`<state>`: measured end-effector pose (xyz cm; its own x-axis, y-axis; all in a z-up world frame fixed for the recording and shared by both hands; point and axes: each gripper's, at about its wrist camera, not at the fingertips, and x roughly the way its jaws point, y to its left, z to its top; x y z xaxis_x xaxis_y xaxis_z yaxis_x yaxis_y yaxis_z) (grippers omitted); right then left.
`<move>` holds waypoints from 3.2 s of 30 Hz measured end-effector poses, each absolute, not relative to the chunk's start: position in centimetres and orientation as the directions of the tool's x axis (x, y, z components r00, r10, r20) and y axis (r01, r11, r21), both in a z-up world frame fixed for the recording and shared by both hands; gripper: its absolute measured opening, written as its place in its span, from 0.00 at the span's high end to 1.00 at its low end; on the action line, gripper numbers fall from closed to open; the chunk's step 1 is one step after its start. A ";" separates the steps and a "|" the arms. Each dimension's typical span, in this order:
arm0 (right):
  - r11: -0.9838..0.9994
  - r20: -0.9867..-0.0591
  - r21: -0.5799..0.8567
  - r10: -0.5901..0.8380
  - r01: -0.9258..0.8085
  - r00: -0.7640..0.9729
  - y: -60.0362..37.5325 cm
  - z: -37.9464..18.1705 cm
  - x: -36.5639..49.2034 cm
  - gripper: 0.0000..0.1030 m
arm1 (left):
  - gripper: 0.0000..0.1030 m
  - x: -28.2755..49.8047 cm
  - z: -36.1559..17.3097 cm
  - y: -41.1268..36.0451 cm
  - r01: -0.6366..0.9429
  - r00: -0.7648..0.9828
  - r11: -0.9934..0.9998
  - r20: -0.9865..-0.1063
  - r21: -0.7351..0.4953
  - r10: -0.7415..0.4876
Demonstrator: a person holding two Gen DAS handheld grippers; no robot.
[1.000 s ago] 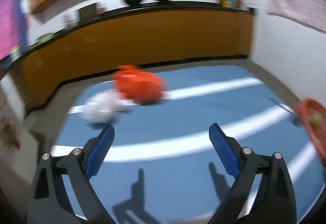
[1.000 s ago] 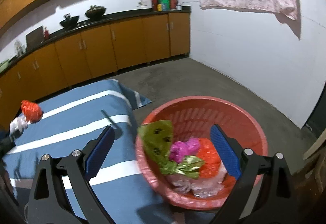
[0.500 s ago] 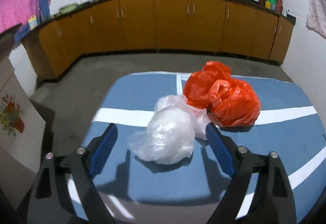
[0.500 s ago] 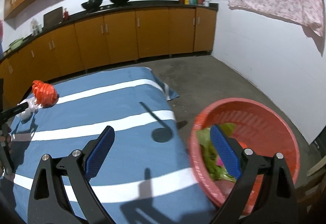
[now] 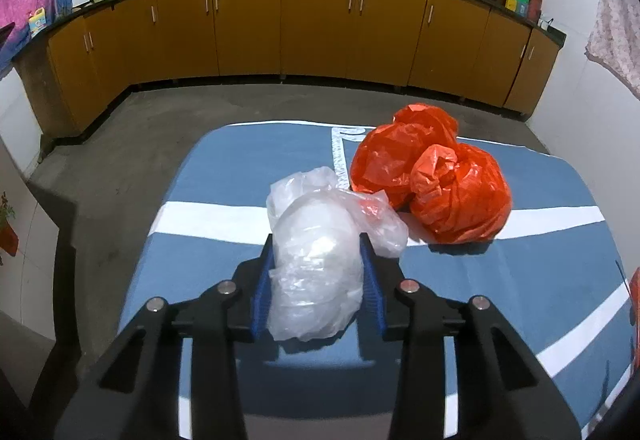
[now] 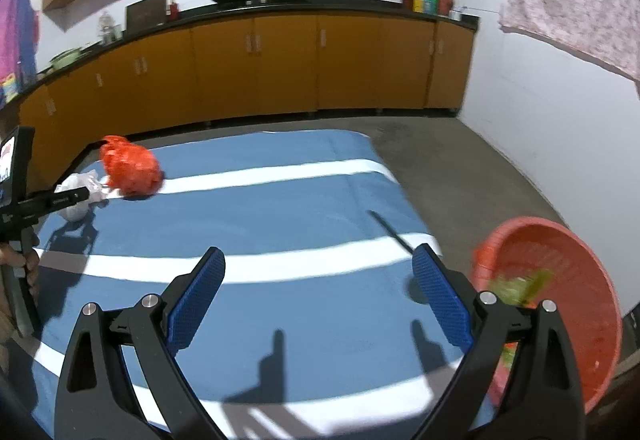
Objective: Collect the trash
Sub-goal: 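Grasp the white bag with the left tool while the right tool grasps the red bag, then carry the white and red bags over the red basket and open both tools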
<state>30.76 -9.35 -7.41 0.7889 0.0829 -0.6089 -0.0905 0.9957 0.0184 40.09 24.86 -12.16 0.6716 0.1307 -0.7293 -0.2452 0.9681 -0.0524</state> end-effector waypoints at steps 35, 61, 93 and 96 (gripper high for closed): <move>0.888 -0.710 -0.022 0.311 -0.460 0.632 7.2 -10.0 40.7 0.57 | 0.62 29.5 -7.8 26.1 -0.295 0.732 0.954 -0.655 -0.059 0.186; 0.999 -0.635 0.039 0.011 0.018 0.773 -20.4 -3.0 20.8 0.57 | 0.61 24.3 -2.0 8.0 0.034 0.771 0.995 -0.630 -0.097 -0.088; 0.949 -0.609 0.141 -0.141 0.281 0.781 -29.2 -4.2 17.6 0.57 | 0.61 24.1 -3.1 -11.3 0.342 0.702 0.937 -0.644 -0.069 -0.303; 0.946 -0.614 0.143 -0.147 0.292 0.776 -29.7 -4.6 17.9 0.57 | 0.61 24.6 -3.5 -12.7 0.370 0.684 0.925 -0.648 -0.089 -0.336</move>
